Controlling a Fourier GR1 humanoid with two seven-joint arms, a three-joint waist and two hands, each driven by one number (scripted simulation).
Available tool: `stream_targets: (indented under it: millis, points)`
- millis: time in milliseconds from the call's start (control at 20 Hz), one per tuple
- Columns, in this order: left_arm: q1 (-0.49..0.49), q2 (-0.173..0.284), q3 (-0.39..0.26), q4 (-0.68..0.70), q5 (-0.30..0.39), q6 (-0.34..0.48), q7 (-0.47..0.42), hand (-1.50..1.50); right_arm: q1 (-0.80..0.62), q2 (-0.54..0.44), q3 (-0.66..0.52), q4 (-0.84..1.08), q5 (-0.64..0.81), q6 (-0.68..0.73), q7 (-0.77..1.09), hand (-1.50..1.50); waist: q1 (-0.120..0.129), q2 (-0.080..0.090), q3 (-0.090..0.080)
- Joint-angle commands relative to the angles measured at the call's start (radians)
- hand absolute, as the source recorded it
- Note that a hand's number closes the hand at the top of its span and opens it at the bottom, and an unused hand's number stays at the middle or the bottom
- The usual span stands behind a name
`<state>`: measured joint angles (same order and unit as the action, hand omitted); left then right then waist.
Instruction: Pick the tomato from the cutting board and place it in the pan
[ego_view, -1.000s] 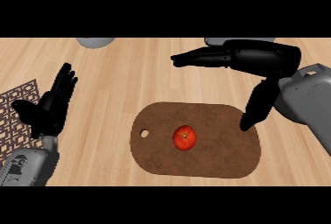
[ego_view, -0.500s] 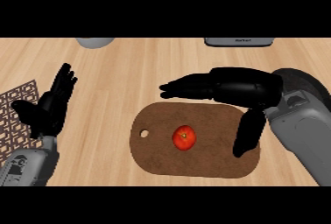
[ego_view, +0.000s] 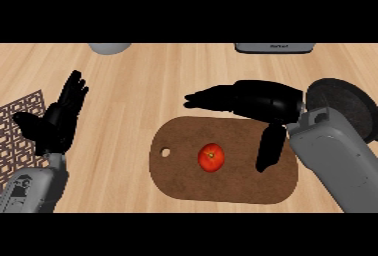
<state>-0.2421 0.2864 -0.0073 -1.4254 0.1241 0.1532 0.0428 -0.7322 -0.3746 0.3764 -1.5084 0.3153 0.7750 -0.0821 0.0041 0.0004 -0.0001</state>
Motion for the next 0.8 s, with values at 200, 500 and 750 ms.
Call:
stream_targets:
  millis: [200, 500, 750]
  points:
    - [0.03, -0.033, 0.009, -0.028, -0.018, -0.009, 0.019, 0.0, 0.053, 0.057, 0.055, 0.075, 0.151, 0.013, -0.109, -1.5, -0.001, 0.0, 0.0]
    - [0.057, -0.025, 0.041, -0.01, -0.03, -0.043, -0.043, 0.0, 0.066, 0.074, 0.072, 0.027, 0.228, 0.061, -0.114, -1.5, -0.002, -0.001, 0.0]
    - [0.052, -0.043, 0.02, -0.108, -0.053, -0.025, 0.051, 0.0, 0.126, 0.113, 0.126, 0.036, 0.346, -0.009, -0.147, -1.5, -0.001, -0.001, 0.0]
